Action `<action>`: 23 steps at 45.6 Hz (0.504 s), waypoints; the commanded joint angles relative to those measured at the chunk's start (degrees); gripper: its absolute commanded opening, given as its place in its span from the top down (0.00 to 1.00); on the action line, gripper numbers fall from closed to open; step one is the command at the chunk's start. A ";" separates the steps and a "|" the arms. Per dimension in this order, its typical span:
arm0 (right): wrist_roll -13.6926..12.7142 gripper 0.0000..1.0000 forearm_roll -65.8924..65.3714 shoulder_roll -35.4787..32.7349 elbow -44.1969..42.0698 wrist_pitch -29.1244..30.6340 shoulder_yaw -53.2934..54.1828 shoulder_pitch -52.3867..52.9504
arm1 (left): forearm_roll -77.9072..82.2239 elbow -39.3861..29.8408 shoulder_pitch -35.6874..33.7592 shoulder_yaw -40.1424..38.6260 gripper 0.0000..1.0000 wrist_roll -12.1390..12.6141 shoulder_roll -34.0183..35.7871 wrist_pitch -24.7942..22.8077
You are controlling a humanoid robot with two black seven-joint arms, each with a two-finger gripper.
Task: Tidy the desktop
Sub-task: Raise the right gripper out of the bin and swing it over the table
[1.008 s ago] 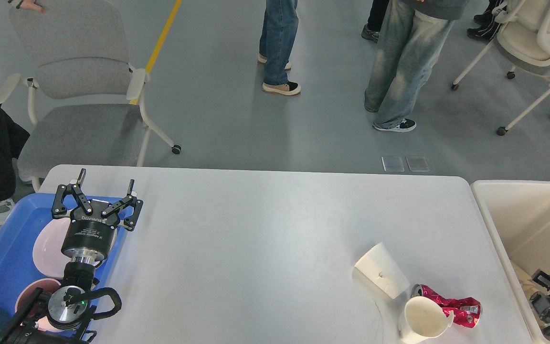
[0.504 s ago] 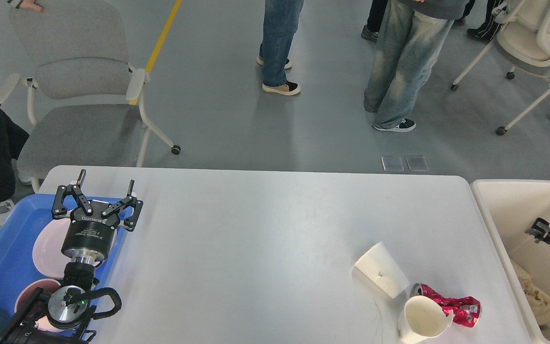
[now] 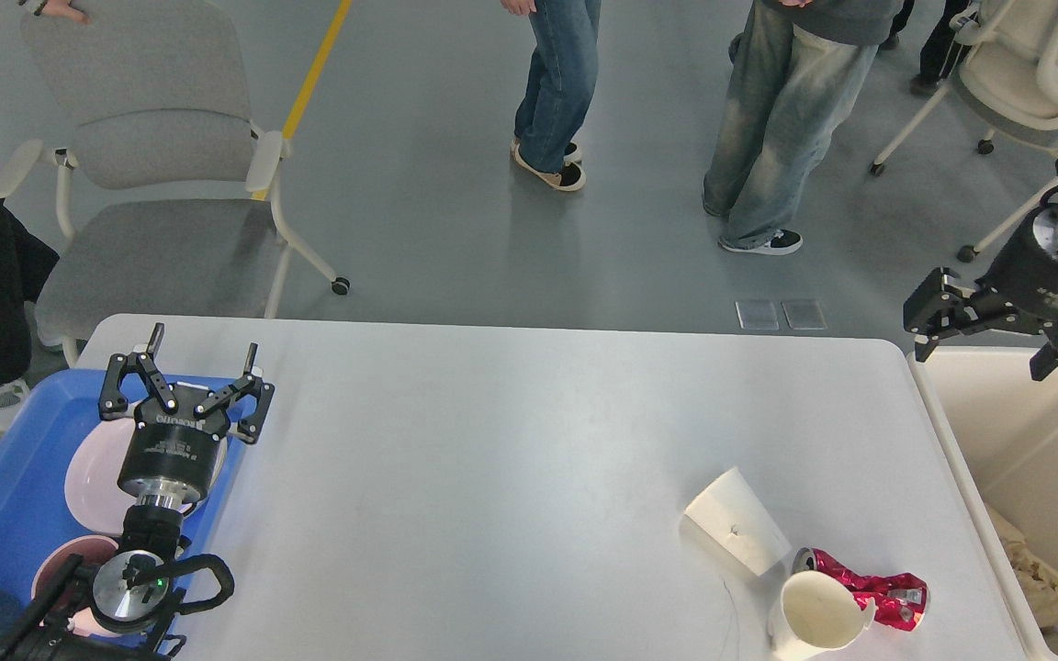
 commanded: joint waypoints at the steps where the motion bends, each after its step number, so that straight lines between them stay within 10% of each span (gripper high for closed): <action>1: -1.05 0.00 0.24 3.39 8.72 3.11 -2.48 7.82 | 0.02 0.00 0.00 0.00 0.04 0.00 0.00 0.00; 23: -0.43 0.00 4.63 1.47 24.29 0.24 -2.74 16.01 | 0.02 0.00 0.00 0.00 0.04 0.00 0.00 0.00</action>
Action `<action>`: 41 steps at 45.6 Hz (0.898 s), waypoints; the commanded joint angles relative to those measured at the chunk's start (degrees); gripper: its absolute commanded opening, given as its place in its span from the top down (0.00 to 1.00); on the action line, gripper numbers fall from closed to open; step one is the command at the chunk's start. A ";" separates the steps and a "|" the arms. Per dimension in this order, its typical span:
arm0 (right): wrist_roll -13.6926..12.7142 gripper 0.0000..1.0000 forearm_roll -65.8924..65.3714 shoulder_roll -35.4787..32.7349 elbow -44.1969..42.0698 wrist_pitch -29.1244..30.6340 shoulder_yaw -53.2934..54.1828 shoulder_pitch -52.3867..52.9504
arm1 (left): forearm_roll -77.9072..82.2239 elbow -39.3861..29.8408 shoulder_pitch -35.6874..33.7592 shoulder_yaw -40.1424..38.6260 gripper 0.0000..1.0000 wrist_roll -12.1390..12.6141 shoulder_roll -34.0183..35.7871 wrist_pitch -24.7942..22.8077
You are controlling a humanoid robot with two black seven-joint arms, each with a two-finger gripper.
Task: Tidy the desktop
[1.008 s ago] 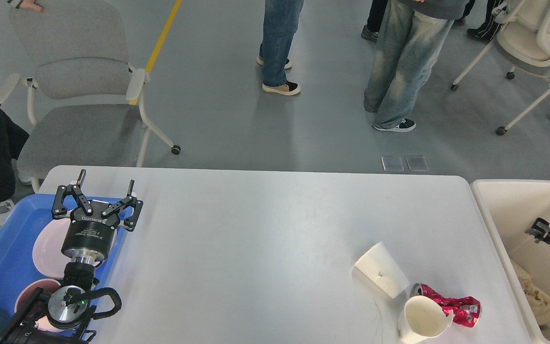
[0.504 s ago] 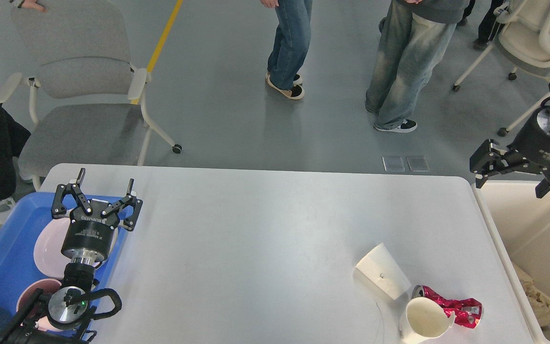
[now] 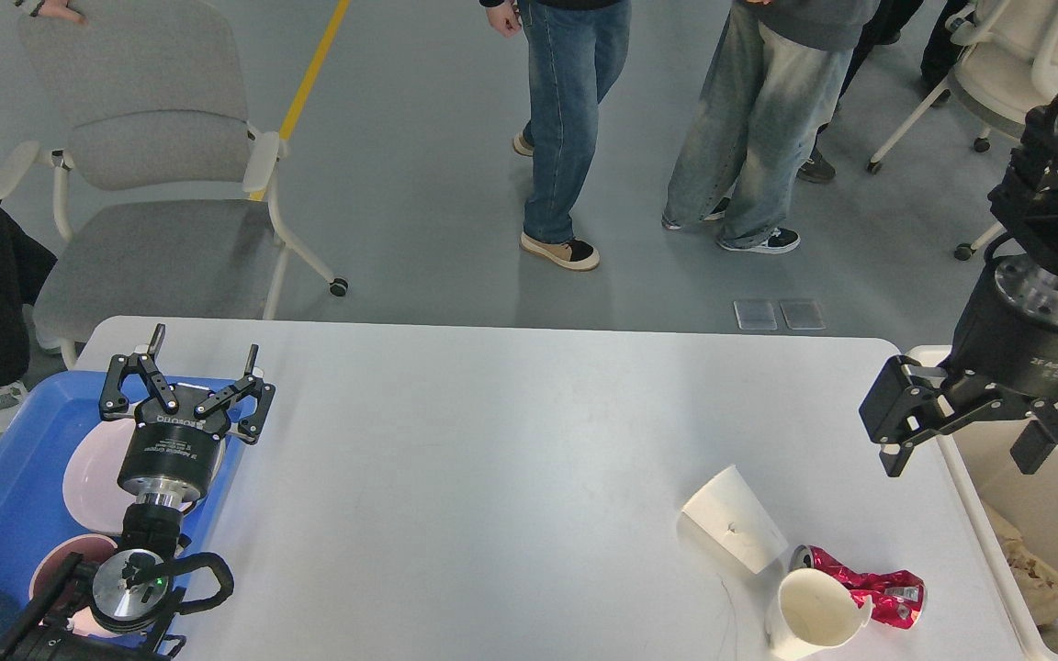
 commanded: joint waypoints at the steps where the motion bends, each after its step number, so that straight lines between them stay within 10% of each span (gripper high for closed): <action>1: 0.69 0.00 0.71 -1.54 0.11 -4.18 -0.17 -0.48 | 0.03 0.00 0.00 0.00 0.04 0.00 0.00 0.00; 11: 8.95 0.00 5.98 -0.49 1.69 -16.06 -1.58 -0.57 | 0.03 0.00 0.00 0.00 0.04 0.00 0.00 0.00; 30: 8.60 0.00 5.63 -1.63 1.34 -16.85 0.00 -15.85 | 0.03 0.00 0.00 0.00 0.04 0.00 0.00 -0.09; 41: 8.60 0.03 6.68 -3.91 0.90 -27.57 6.32 -23.85 | -0.06 0.00 0.00 0.00 0.04 0.00 0.00 0.00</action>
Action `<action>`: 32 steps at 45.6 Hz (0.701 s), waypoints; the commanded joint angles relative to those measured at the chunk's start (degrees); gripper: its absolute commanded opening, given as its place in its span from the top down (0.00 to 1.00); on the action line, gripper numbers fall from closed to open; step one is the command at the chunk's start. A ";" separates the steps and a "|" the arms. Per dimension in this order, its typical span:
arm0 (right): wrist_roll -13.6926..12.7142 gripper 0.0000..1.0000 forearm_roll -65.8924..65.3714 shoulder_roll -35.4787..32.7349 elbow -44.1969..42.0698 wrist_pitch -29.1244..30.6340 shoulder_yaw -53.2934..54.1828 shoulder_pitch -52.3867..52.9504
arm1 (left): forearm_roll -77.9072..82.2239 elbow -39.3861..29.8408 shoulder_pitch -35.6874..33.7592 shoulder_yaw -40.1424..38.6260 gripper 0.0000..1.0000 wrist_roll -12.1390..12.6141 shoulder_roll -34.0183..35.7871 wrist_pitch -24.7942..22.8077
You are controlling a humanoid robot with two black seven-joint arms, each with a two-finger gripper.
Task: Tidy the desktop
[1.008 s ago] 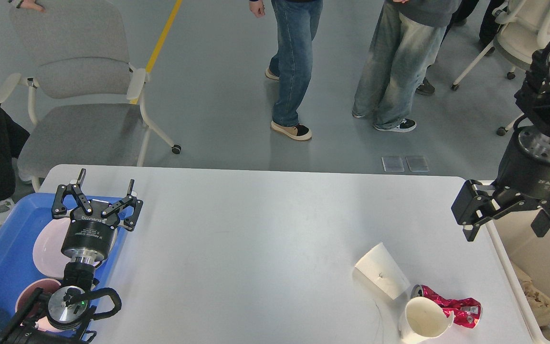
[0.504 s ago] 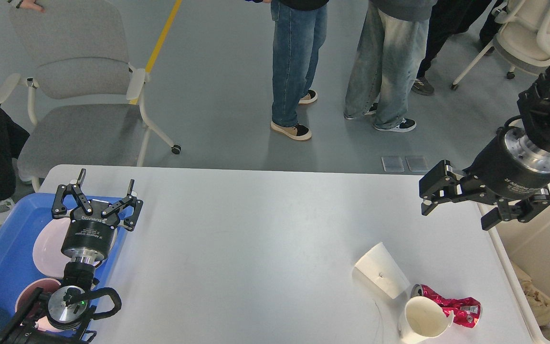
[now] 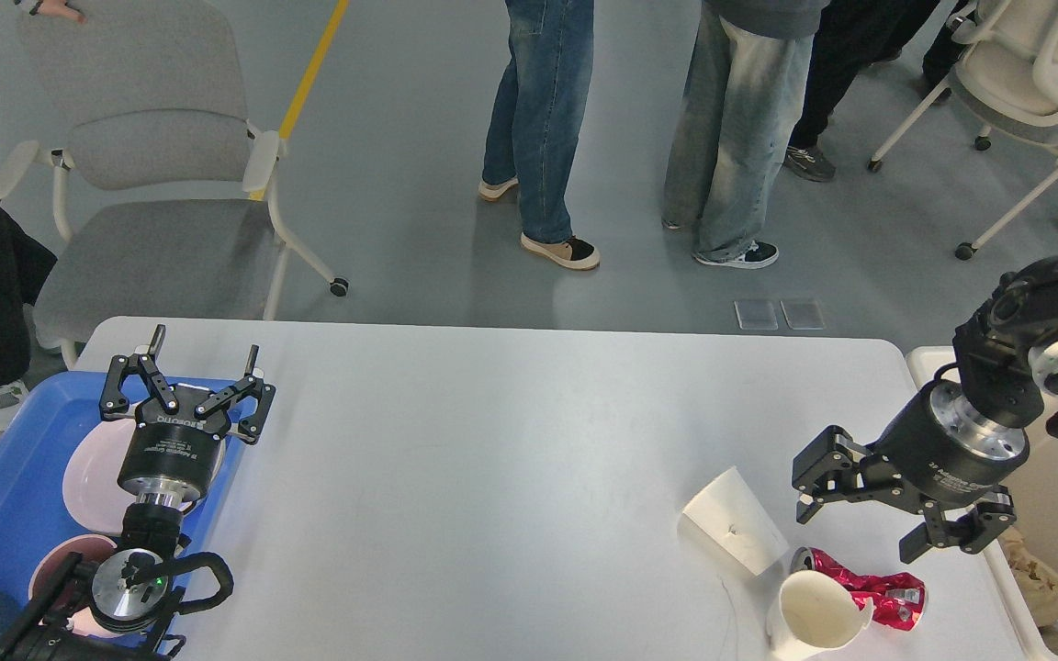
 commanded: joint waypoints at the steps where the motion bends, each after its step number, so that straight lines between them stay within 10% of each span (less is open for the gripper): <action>1: -0.08 0.03 1.18 -0.76 -0.01 -5.73 4.13 -3.63 | -0.08 0.00 0.00 0.00 0.04 0.00 0.00 0.05; 32: -3.42 0.05 2.76 6.71 -4.40 -23.05 13.01 -23.40 | 0.00 0.00 0.00 0.00 0.04 0.00 0.00 -0.03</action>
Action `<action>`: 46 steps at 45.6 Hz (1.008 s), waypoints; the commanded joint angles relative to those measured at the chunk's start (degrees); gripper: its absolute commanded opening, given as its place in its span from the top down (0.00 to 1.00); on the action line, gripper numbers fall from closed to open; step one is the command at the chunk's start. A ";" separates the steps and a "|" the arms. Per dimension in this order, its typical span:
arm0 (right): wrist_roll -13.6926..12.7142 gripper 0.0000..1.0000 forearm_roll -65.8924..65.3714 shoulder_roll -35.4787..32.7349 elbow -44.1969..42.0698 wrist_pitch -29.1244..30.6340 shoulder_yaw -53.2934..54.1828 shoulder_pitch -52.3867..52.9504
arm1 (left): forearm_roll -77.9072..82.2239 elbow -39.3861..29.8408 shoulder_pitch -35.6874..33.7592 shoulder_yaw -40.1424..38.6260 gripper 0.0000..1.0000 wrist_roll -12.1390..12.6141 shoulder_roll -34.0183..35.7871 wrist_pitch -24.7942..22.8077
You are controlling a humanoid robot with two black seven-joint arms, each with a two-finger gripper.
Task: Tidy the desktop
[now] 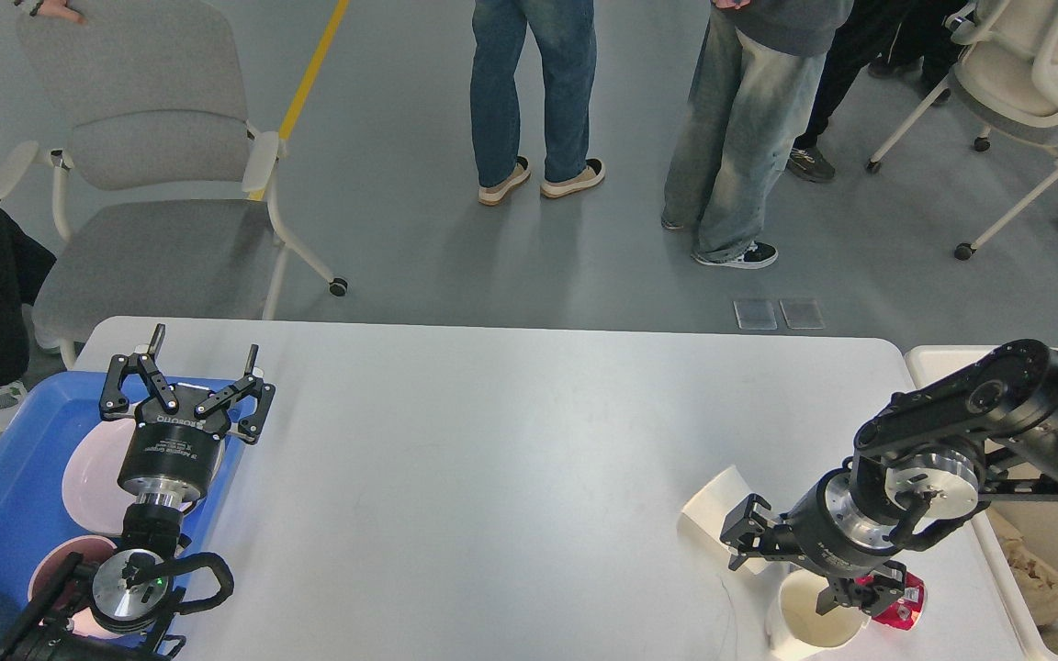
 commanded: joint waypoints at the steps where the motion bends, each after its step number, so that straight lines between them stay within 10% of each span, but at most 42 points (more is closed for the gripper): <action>1: 0.00 0.05 -0.17 0.80 -1.19 -0.33 0.10 -2.07 | -0.05 0.00 0.00 0.00 0.04 0.00 0.00 0.00; 25: 0.09 0.25 -0.17 4.32 -8.40 -4.28 0.80 -10.25 | 0.03 0.00 0.00 0.00 0.04 0.00 0.00 0.00; 40: 0.00 1.00 0.36 4.06 -7.52 -2.96 0.71 -9.46 | -0.05 0.00 0.00 0.00 0.04 0.00 0.00 -0.09; 46: 0.00 1.00 1.76 3.79 -6.99 0.28 0.80 -9.10 | 0.03 0.00 0.00 0.00 0.04 0.00 0.00 0.00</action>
